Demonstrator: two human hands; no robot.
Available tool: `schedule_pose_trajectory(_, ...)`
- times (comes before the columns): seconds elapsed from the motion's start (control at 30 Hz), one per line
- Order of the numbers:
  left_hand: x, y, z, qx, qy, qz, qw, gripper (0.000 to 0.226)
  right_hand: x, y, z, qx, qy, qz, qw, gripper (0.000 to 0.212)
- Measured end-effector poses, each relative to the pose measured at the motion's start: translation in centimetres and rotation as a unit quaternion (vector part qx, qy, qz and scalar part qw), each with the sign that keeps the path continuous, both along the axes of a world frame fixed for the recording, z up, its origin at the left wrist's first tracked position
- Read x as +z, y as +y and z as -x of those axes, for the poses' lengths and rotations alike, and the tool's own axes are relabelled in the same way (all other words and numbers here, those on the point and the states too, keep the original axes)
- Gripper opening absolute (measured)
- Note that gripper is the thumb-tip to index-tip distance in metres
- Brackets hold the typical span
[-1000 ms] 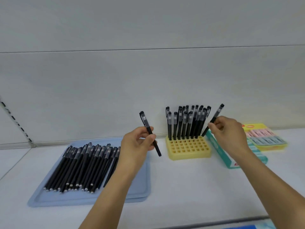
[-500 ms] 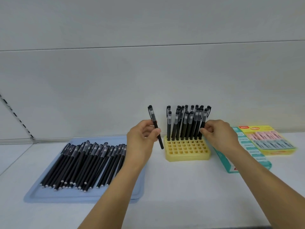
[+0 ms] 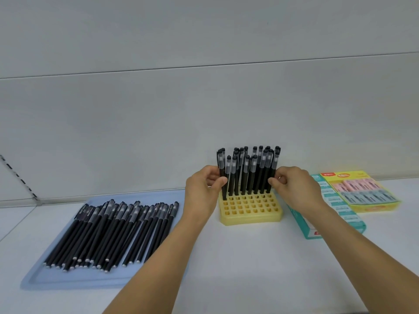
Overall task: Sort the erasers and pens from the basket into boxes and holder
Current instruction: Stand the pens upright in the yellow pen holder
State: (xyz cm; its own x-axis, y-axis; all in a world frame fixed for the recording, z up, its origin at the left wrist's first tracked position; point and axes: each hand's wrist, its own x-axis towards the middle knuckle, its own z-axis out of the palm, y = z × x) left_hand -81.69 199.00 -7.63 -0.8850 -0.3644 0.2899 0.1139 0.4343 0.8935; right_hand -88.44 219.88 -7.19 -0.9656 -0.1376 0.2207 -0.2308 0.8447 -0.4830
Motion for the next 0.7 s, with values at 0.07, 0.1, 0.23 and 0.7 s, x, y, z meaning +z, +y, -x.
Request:
schedule_pose_trajectory(0.07,-0.1,0.1,0.0,0.002,-0.013,0.011,1.0,0.013,0.1,0.0,0.0,-0.002,-0.001,0.0,1.0,0.019)
schedule_pose_trajectory(0.1,-0.2,0.1,0.0,0.005,-0.023,0.028,0.999,0.012,0.1,0.0,0.0,-0.003,-0.001,0.001,1.0,0.018)
schedule_pose_trajectory(0.23,-0.5,0.3,-0.3,0.031,-0.061,0.09,0.994,0.008,0.3,-0.2,-0.3,-0.005,0.0,0.005,1.0,0.016)
schedule_pose_trajectory(0.7,-0.6,-10.5,-12.7,0.141,-0.071,0.277,0.948,0.027,1.7,-13.2,-11.9,0.195,-0.04,-0.019,0.98,0.04)
